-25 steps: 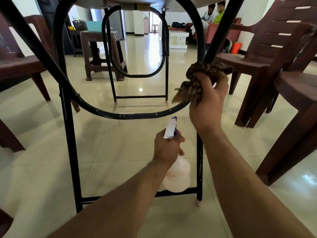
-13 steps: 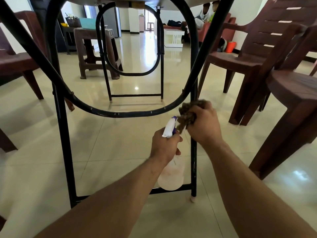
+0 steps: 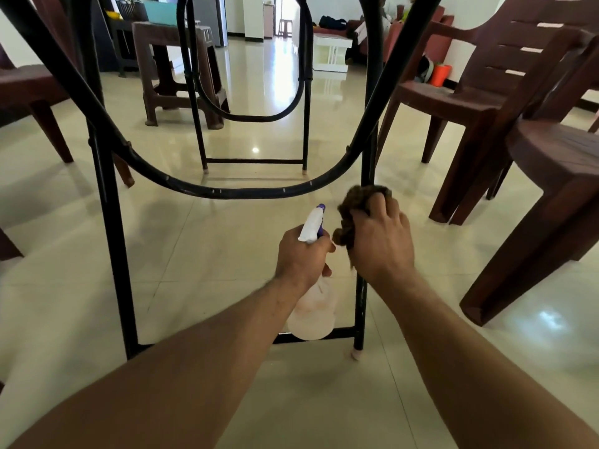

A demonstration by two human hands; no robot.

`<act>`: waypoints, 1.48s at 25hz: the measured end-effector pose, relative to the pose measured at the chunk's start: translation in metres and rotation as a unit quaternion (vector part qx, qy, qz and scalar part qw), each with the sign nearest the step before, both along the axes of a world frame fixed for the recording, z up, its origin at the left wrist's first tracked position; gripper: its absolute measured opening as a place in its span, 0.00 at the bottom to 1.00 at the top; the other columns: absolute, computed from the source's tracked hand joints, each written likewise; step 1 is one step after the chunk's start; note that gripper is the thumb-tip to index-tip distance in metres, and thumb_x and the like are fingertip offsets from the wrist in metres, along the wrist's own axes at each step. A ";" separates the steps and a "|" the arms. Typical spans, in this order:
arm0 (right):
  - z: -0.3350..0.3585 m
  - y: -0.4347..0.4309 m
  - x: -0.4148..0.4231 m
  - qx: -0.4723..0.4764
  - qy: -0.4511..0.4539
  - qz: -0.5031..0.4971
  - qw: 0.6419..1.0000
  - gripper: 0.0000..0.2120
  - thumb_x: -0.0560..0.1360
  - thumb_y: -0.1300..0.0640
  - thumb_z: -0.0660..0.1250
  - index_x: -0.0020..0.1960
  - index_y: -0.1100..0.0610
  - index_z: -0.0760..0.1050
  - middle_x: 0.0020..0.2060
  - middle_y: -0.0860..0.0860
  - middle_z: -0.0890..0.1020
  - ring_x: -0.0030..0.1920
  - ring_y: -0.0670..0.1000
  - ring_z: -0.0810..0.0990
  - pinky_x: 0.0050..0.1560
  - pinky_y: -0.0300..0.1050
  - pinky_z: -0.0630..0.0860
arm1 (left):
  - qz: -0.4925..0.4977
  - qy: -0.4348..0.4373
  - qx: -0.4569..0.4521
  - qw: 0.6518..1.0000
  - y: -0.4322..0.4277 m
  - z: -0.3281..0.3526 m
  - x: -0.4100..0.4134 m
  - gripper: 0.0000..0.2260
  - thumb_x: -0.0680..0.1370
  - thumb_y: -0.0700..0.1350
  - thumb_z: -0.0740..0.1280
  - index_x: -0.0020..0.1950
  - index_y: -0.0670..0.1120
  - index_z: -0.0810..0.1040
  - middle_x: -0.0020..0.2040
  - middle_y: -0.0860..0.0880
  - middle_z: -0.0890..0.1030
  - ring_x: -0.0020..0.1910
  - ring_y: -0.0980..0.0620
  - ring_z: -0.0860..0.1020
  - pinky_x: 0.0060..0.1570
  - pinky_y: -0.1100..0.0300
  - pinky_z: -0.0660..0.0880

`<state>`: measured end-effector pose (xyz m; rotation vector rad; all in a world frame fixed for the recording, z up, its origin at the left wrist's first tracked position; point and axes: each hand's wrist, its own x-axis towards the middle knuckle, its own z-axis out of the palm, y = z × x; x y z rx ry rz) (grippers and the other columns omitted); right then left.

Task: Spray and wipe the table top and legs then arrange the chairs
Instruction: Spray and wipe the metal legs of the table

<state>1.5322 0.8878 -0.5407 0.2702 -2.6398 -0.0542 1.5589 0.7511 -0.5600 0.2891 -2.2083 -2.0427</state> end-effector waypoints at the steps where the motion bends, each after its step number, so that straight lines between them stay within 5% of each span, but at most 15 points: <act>1: 0.005 -0.003 -0.006 0.026 0.038 0.017 0.999 0.25 0.77 0.49 0.62 0.72 0.57 0.71 0.70 0.58 0.67 0.73 0.61 0.63 0.74 0.59 0.63 | 0.005 -0.005 -0.001 1.000 -0.002 -0.003 -0.001 0.03 0.78 0.37 0.66 0.48 0.38 0.79 0.43 0.43 0.84 0.24 0.47 0.78 0.25 0.64 0.72; 3: 0.013 -0.009 -0.013 0.104 0.039 0.023 0.994 0.32 0.77 0.47 0.53 0.77 0.62 0.63 0.77 0.59 0.60 0.79 0.61 0.51 0.79 0.60 0.48 | 0.008 -0.013 -0.004 1.000 -0.003 -0.007 0.000 0.03 0.78 0.37 0.66 0.49 0.39 0.79 0.43 0.44 0.84 0.23 0.48 0.78 0.24 0.65 0.72; 6: -0.018 0.001 0.000 0.236 -0.069 0.063 0.967 0.30 0.79 0.43 0.52 0.74 0.59 0.69 0.80 0.57 0.58 0.81 0.57 0.43 0.76 0.54 0.28 | 0.004 -0.014 -0.006 1.000 -0.006 -0.009 0.004 0.02 0.77 0.37 0.66 0.47 0.40 0.78 0.43 0.43 0.84 0.22 0.48 0.77 0.27 0.63 0.73; 8: -0.041 0.013 0.019 0.276 -0.127 0.067 0.950 0.31 0.80 0.42 0.51 0.77 0.59 0.65 0.81 0.55 0.54 0.80 0.54 0.37 0.72 0.52 0.23 | -0.001 -0.011 -0.012 1.000 -0.012 -0.009 0.006 0.02 0.77 0.38 0.66 0.46 0.41 0.78 0.44 0.43 0.85 0.23 0.48 0.77 0.29 0.62 0.74; 12: -0.035 0.026 0.002 0.165 -0.039 0.081 0.982 0.33 0.79 0.48 0.53 0.81 0.58 0.51 0.81 0.53 0.47 0.80 0.53 0.37 0.79 0.56 0.36 | -0.007 -0.026 -0.019 0.999 -0.013 -0.018 0.007 0.02 0.76 0.37 0.66 0.45 0.39 0.78 0.42 0.41 0.84 0.23 0.48 0.78 0.30 0.60 0.75; 15: -0.038 0.032 0.006 0.176 -0.125 0.117 0.969 0.31 0.80 0.49 0.58 0.80 0.55 0.57 0.81 0.50 0.54 0.80 0.51 0.39 0.80 0.55 0.39 | -0.022 -0.050 -0.030 0.998 -0.004 -0.025 0.010 0.02 0.75 0.37 0.67 0.43 0.41 0.78 0.43 0.40 0.84 0.23 0.47 0.77 0.29 0.61 0.74; 18: -0.057 0.042 0.018 0.199 -0.156 0.142 0.957 0.37 0.79 0.45 0.60 0.82 0.54 0.49 0.81 0.49 0.48 0.80 0.49 0.36 0.79 0.51 0.35 | -0.026 -0.054 -0.027 0.998 0.005 -0.025 0.009 0.04 0.76 0.37 0.67 0.41 0.43 0.77 0.40 0.44 0.83 0.22 0.48 0.77 0.26 0.63 0.73; 22: -0.058 0.027 -0.002 -0.048 -0.019 0.129 0.990 0.34 0.79 0.51 0.59 0.82 0.55 0.50 0.80 0.47 0.44 0.81 0.51 0.40 0.80 0.51 0.44 | -0.019 -0.055 -0.015 0.998 0.011 -0.029 0.005 0.01 0.75 0.36 0.66 0.44 0.40 0.77 0.38 0.42 0.80 0.22 0.46 0.77 0.24 0.63 0.72; 25: -0.088 0.014 0.014 -0.311 -0.004 0.077 0.947 0.32 0.77 0.62 0.65 0.79 0.53 0.61 0.81 0.45 0.53 0.79 0.52 0.58 0.70 0.48 0.67 | -0.020 -0.073 -0.028 0.997 0.005 -0.036 0.007 0.04 0.75 0.36 0.67 0.46 0.37 0.79 0.43 0.40 0.84 0.23 0.46 0.77 0.26 0.62 0.73; 27: -0.117 0.016 0.033 -0.410 -0.023 0.038 0.911 0.27 0.73 0.69 0.67 0.70 0.55 0.71 0.74 0.49 0.67 0.68 0.51 0.71 0.61 0.47 0.77 | -0.025 -0.079 -0.037 0.996 0.000 -0.042 0.009 0.03 0.74 0.36 0.66 0.45 0.38 0.79 0.43 0.41 0.84 0.22 0.47 0.77 0.28 0.62 0.73; 29: -0.123 0.019 0.036 -0.426 -0.029 0.037 0.904 0.20 0.70 0.69 0.71 0.61 0.57 0.76 0.65 0.50 0.71 0.56 0.45 0.73 0.53 0.38 0.78 | -0.028 -0.080 -0.049 0.995 -0.002 -0.046 0.008 0.03 0.74 0.36 0.67 0.44 0.38 0.79 0.43 0.40 0.84 0.23 0.46 0.77 0.30 0.61 0.74; 33: -0.108 0.019 0.013 -0.467 -0.013 0.029 0.884 0.18 0.73 0.68 0.67 0.61 0.57 0.77 0.60 0.50 0.72 0.52 0.42 0.71 0.54 0.34 0.69 | -0.040 -0.085 -0.047 0.994 0.004 -0.049 0.012 0.02 0.75 0.35 0.66 0.45 0.38 0.78 0.41 0.42 0.83 0.22 0.47 0.76 0.24 0.65 0.71; 37: -0.140 0.038 0.042 -0.400 -0.140 0.029 0.905 0.21 0.70 0.70 0.69 0.58 0.52 0.77 0.60 0.50 0.73 0.55 0.51 0.79 0.51 0.42 0.77 | -0.053 -0.082 -0.059 0.993 -0.001 -0.046 0.015 0.01 0.75 0.36 0.66 0.43 0.39 0.77 0.45 0.38 0.83 0.24 0.47 0.77 0.24 0.67 0.71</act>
